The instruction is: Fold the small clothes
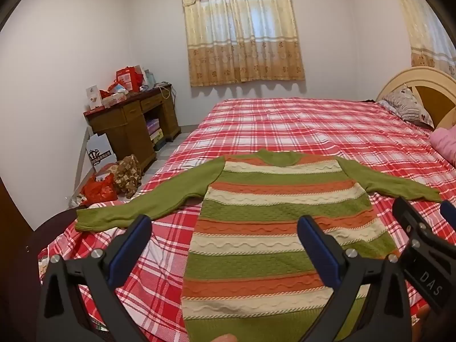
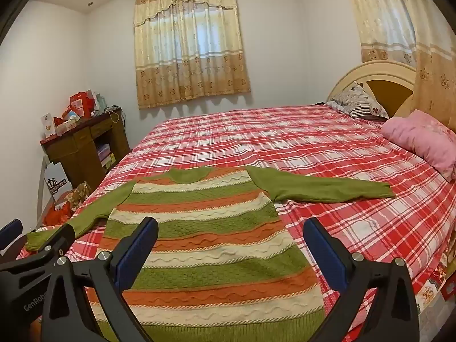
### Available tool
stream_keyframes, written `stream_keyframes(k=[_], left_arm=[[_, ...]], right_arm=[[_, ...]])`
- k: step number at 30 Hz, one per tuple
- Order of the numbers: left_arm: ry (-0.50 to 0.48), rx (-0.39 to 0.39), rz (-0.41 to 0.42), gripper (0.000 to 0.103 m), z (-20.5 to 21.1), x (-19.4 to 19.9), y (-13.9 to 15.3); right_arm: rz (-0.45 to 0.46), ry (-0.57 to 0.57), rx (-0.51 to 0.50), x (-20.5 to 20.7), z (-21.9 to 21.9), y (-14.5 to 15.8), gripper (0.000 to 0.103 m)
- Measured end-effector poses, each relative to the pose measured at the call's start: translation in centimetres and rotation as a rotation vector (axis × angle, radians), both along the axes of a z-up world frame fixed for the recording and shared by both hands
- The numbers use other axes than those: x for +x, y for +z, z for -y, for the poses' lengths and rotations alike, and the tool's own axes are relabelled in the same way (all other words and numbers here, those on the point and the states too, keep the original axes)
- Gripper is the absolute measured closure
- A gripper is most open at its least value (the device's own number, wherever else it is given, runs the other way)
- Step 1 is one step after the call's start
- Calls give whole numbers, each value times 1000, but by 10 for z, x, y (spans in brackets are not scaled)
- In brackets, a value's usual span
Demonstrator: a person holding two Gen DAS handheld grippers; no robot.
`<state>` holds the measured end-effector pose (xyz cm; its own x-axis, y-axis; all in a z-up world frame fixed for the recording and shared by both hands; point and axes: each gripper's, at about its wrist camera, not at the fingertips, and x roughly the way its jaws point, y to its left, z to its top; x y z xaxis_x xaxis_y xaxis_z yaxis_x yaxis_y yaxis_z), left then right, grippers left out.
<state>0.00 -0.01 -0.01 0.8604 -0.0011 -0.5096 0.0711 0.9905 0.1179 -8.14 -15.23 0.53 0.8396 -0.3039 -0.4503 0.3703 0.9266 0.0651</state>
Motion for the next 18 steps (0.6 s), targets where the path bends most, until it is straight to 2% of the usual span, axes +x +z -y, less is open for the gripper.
stream_keyframes(k=[9, 18], left_arm=[[5, -25, -24, 0, -2, 4, 0], [21, -24, -2, 0, -9, 0, -2]], right_arm=[[-1, 0, 3, 1, 4, 0, 1], [0, -5, 6, 1, 0, -2, 1]])
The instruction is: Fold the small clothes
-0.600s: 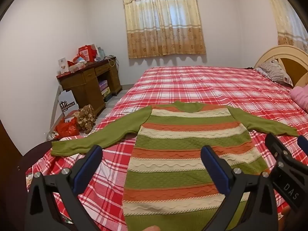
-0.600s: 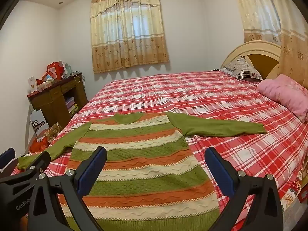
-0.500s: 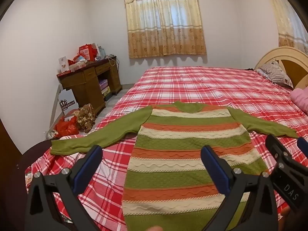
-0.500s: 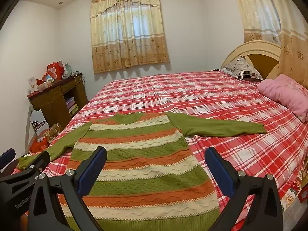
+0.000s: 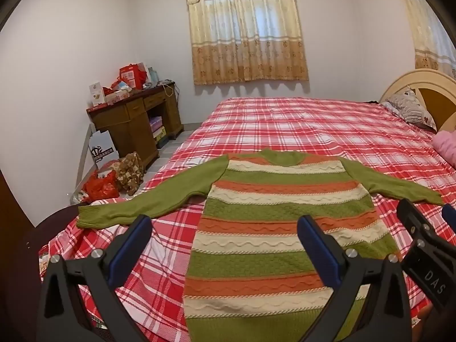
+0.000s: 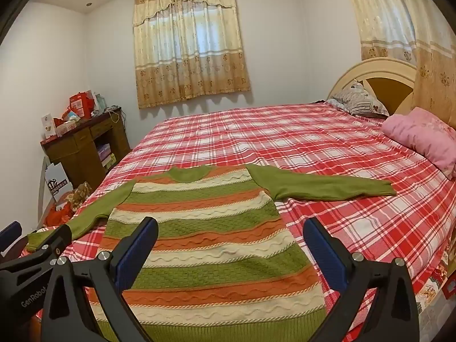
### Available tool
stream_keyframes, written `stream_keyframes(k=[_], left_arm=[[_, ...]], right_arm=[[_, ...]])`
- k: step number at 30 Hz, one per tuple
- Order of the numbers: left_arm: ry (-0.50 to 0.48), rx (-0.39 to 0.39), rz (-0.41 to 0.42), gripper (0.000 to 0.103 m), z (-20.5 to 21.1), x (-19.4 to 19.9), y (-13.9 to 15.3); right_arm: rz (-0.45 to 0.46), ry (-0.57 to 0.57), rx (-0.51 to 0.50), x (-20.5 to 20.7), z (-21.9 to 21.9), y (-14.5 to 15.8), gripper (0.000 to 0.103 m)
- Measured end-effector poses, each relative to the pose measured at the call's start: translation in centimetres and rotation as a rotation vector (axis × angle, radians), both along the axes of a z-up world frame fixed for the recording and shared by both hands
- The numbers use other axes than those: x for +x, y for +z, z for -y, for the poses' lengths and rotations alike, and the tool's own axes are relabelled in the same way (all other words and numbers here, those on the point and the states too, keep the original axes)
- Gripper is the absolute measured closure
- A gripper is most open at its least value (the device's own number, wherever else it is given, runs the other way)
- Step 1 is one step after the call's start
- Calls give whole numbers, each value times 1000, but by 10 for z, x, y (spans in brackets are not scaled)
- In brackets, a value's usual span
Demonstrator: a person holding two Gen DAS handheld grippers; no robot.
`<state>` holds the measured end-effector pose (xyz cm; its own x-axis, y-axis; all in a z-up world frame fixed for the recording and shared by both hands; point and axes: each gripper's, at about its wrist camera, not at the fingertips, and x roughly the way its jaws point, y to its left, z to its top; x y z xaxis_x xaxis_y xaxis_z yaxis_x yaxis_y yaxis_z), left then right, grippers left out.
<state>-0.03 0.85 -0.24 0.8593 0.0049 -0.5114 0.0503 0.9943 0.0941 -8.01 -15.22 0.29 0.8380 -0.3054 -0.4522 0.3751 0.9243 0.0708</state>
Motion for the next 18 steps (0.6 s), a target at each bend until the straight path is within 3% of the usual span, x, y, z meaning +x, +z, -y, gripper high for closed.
stream_keyframes(k=[18], left_arm=[[-6, 4, -6, 0, 2, 0, 2]], right_arm=[[-5, 10, 12, 1, 5, -4, 1]])
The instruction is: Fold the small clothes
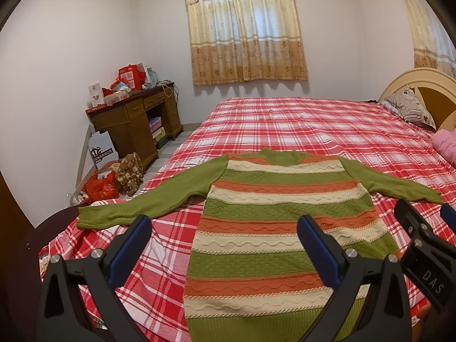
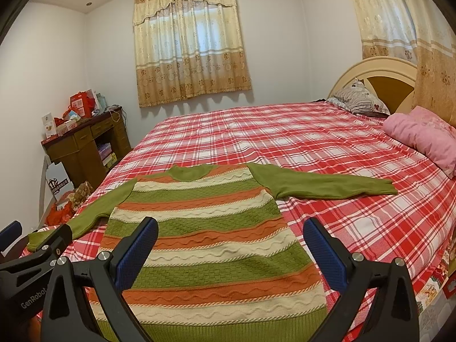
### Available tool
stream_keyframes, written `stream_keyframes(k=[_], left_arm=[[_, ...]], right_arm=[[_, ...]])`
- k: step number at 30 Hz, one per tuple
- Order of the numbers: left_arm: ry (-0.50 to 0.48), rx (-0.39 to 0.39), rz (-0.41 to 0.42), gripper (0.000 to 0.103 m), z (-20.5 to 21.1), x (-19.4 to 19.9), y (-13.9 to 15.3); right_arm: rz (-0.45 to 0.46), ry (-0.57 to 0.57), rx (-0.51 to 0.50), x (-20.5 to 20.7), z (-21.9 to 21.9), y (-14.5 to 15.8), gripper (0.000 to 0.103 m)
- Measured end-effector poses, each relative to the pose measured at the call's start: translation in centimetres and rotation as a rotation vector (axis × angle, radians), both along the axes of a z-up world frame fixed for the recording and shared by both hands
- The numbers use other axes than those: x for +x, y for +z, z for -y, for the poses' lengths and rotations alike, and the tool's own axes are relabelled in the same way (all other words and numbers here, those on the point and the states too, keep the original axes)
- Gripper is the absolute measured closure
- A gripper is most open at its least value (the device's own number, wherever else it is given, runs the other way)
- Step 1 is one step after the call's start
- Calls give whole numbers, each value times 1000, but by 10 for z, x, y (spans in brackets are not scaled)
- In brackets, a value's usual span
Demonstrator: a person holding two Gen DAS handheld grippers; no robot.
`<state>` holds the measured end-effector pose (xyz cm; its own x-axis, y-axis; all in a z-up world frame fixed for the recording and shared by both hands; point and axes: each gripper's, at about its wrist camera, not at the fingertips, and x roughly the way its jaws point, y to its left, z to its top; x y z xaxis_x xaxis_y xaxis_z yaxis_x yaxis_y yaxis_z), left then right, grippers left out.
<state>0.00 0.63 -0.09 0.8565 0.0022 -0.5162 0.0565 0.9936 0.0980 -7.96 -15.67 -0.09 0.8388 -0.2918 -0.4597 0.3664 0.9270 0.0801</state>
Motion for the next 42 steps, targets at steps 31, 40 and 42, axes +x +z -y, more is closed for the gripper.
stream_keyframes(k=[31, 40, 42], left_arm=[[-10, 1, -9, 0, 4, -1, -2], [-8, 5, -12, 0, 4, 0, -3], [-8, 4, -13, 0, 4, 0, -3]], right_arm=[[-4, 9, 6, 0, 1, -5, 1], [-5, 8, 7, 0, 1, -5, 1], [-6, 8, 7, 0, 1, -5, 1]])
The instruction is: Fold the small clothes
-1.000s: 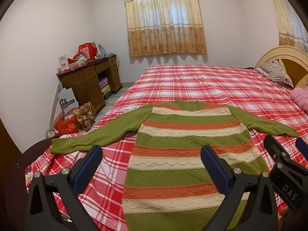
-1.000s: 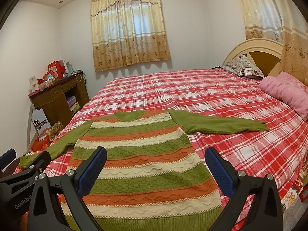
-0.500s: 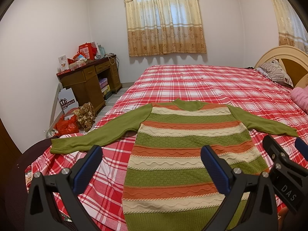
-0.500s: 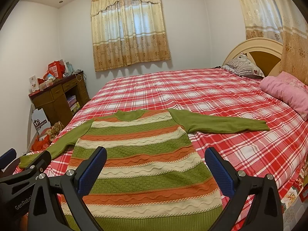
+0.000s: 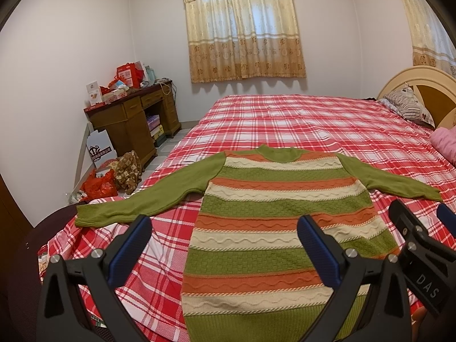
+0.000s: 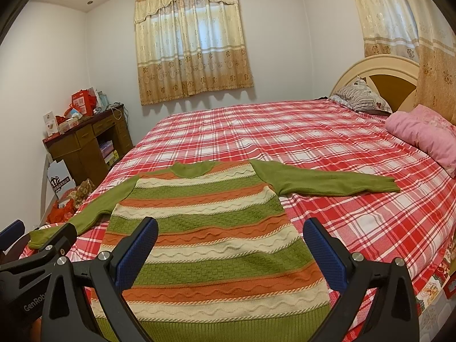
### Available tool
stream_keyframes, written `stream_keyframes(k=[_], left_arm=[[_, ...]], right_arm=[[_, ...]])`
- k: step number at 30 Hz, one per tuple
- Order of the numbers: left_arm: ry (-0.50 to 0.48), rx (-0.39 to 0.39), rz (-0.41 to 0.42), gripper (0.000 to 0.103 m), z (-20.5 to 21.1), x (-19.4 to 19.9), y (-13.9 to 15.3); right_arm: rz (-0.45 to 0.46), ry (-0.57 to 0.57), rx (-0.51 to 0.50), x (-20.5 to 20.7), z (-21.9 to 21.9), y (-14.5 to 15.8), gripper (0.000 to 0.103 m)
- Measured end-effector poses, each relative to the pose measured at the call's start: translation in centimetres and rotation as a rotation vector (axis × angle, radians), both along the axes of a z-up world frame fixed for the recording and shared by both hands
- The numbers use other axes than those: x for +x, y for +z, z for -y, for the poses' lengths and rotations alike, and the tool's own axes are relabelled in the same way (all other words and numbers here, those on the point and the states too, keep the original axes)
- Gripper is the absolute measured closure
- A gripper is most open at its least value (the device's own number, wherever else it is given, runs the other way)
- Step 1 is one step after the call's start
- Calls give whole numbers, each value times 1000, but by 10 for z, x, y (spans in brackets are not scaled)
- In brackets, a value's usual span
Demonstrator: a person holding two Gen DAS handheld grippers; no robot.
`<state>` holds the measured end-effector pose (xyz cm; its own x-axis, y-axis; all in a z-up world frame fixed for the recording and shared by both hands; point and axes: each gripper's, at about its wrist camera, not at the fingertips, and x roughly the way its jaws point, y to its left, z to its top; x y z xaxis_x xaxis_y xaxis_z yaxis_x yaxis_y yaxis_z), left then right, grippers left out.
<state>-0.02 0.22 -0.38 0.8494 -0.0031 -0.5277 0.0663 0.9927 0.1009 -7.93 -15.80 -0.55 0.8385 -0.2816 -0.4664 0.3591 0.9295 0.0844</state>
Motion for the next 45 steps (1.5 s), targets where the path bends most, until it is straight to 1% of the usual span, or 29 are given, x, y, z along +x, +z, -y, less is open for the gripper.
stream_keyframes(k=[13, 19, 28, 33, 38, 45], left_arm=[[-3, 3, -7, 0, 1, 0, -5], [-11, -4, -16, 0, 1, 4, -9], [-22, -18, -46, 0, 3, 19, -21], [-34, -30, -79, 0, 7, 31, -28], [-33, -20, -86, 0, 10, 41, -31], [-25, -5, -113, 0, 17, 70, -40]], right_arm=[[-10, 2, -1, 0, -3, -5, 1], [-29, -11, 3, 6, 6, -8, 1], [-78, -43, -6, 28, 23, -14, 1], [-104, -63, 2, 41, 35, -19, 1], [-124, -69, 16, 55, 46, -23, 1], [-147, -71, 21, 85, 67, -26, 1]])
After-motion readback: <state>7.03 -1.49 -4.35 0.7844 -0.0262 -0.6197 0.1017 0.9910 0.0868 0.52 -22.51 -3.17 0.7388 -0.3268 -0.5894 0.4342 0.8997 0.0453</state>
